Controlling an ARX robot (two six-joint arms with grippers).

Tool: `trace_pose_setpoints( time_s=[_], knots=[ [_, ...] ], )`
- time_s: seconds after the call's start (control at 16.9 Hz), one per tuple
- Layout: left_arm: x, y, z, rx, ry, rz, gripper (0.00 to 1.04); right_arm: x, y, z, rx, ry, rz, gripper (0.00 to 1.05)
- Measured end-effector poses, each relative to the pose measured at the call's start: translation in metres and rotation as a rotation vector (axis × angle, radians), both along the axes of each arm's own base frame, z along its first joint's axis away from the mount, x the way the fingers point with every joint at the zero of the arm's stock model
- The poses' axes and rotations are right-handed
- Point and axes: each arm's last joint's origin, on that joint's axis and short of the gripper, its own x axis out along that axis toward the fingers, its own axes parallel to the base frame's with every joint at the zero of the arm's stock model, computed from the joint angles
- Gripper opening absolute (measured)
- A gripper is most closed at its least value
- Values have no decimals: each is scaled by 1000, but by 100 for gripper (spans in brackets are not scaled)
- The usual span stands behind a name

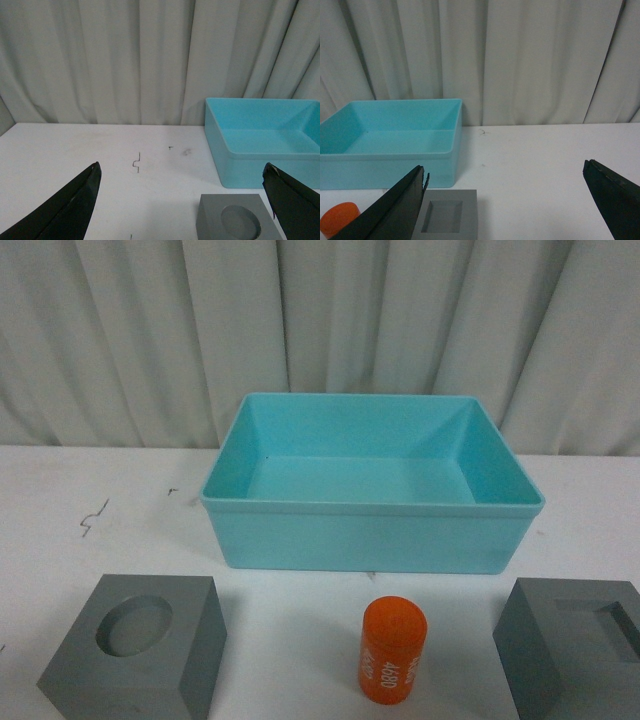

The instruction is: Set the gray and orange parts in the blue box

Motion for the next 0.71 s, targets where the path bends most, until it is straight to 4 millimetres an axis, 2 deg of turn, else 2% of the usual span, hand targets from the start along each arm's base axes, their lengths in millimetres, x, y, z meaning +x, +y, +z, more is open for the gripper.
trace_pose_setpoints(
  time_s=[0.71],
  knots=[
    [0, 0, 0, 0, 0, 0, 98, 0, 0, 0, 0, 0, 0, 98]
  ],
)
